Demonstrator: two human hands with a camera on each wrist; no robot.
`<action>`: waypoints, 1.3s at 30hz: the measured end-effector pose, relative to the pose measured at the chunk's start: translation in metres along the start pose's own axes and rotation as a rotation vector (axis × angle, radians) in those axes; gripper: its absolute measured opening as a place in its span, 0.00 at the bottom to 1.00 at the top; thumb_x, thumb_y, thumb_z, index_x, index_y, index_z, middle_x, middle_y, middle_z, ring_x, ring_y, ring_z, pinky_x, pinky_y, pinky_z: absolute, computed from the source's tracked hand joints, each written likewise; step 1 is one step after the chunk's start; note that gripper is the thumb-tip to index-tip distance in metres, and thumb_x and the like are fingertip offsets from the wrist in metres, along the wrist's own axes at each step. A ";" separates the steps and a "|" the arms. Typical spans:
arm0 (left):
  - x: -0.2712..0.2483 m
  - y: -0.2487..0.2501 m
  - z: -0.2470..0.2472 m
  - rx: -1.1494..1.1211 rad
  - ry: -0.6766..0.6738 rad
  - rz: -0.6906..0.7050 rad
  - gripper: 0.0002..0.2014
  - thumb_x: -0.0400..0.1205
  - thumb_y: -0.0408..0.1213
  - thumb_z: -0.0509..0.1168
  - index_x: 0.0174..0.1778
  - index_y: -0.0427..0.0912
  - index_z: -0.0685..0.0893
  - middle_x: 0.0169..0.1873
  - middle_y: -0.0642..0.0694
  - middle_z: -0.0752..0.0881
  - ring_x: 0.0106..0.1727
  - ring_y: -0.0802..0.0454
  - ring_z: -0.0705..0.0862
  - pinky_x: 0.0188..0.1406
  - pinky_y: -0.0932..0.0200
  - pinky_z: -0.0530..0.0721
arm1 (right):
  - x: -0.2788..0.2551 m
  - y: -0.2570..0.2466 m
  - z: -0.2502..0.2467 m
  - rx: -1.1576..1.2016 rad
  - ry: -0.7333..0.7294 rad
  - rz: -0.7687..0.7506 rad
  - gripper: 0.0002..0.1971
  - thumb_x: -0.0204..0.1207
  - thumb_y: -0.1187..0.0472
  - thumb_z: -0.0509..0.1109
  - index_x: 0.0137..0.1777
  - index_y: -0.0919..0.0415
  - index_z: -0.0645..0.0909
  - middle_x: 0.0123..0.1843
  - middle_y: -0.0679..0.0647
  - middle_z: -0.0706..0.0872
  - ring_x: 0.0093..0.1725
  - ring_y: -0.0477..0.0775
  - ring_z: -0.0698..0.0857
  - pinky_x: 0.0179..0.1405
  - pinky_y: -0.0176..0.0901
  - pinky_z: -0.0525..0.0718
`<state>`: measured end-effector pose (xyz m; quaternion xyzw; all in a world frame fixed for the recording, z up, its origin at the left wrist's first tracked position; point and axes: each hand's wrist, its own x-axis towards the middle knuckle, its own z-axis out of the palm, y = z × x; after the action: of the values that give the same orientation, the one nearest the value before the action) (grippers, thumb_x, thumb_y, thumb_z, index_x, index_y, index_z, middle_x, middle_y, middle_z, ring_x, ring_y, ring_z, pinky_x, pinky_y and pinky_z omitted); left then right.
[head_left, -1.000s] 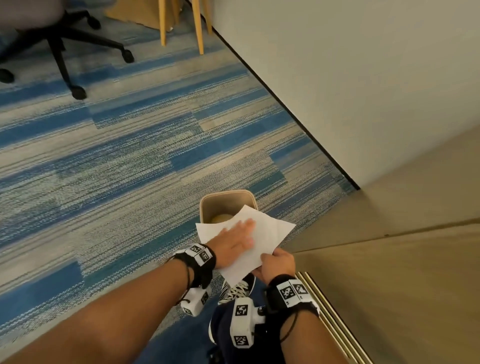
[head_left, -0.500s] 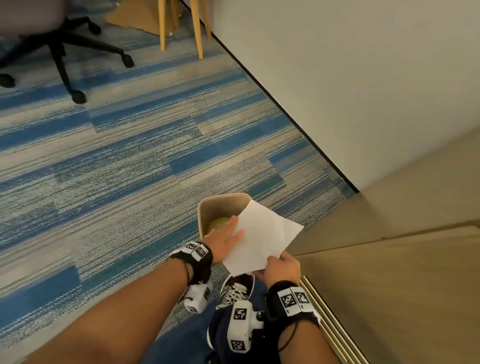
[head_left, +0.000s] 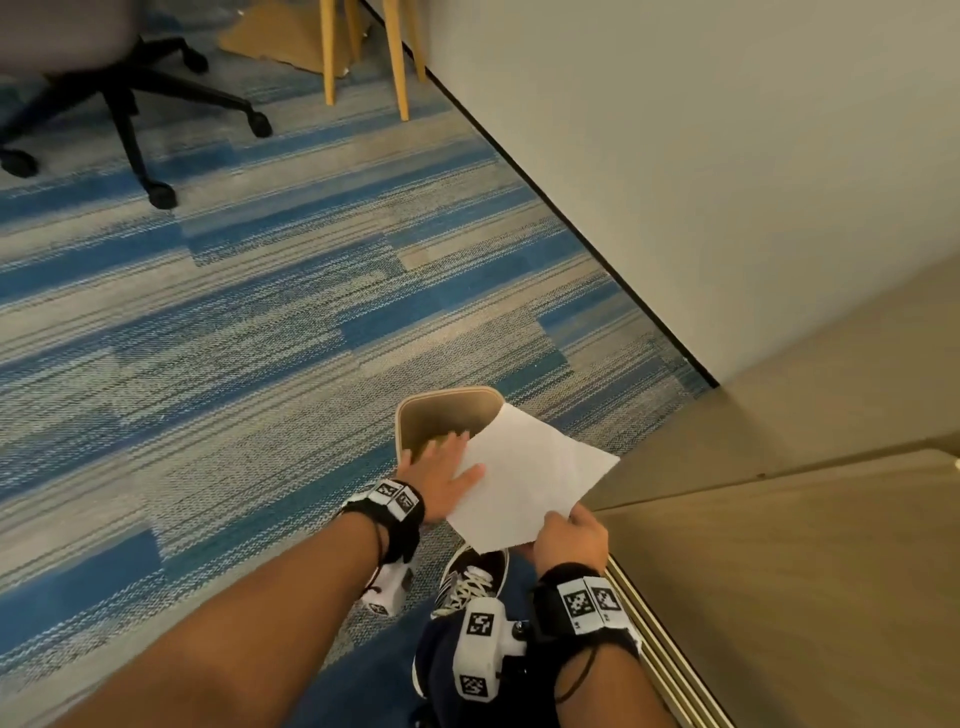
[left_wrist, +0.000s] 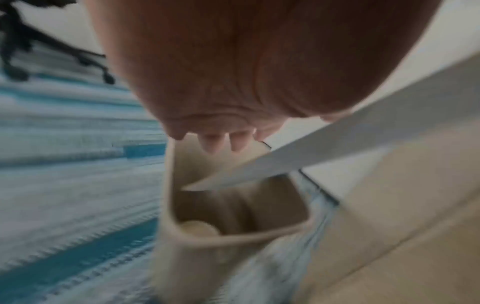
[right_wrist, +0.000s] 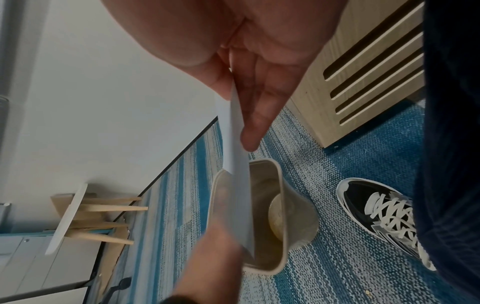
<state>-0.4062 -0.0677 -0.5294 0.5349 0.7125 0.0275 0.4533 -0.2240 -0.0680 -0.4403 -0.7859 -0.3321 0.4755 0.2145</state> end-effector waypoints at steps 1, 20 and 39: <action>-0.004 0.010 -0.005 -0.094 -0.005 0.103 0.38 0.89 0.67 0.45 0.92 0.57 0.42 0.92 0.52 0.48 0.92 0.47 0.49 0.89 0.39 0.42 | 0.000 -0.002 -0.001 0.002 0.004 0.004 0.13 0.76 0.70 0.64 0.40 0.58 0.88 0.45 0.60 0.93 0.45 0.67 0.91 0.52 0.59 0.92; -0.002 0.026 0.000 -0.254 -0.095 0.153 0.38 0.89 0.67 0.48 0.92 0.53 0.49 0.91 0.53 0.50 0.92 0.52 0.47 0.89 0.52 0.42 | 0.010 0.006 0.004 0.018 -0.005 -0.002 0.11 0.71 0.68 0.63 0.39 0.60 0.88 0.41 0.59 0.93 0.42 0.68 0.91 0.46 0.68 0.93; -0.013 0.020 0.010 -0.234 -0.119 0.290 0.52 0.71 0.86 0.34 0.89 0.62 0.45 0.91 0.57 0.42 0.91 0.51 0.39 0.88 0.40 0.34 | 0.001 -0.006 0.002 -0.058 0.005 -0.047 0.12 0.76 0.71 0.64 0.35 0.62 0.86 0.38 0.59 0.90 0.40 0.68 0.88 0.44 0.56 0.90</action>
<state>-0.3844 -0.0739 -0.5173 0.5764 0.5916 0.1434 0.5451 -0.2268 -0.0633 -0.4381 -0.7849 -0.3636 0.4585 0.2036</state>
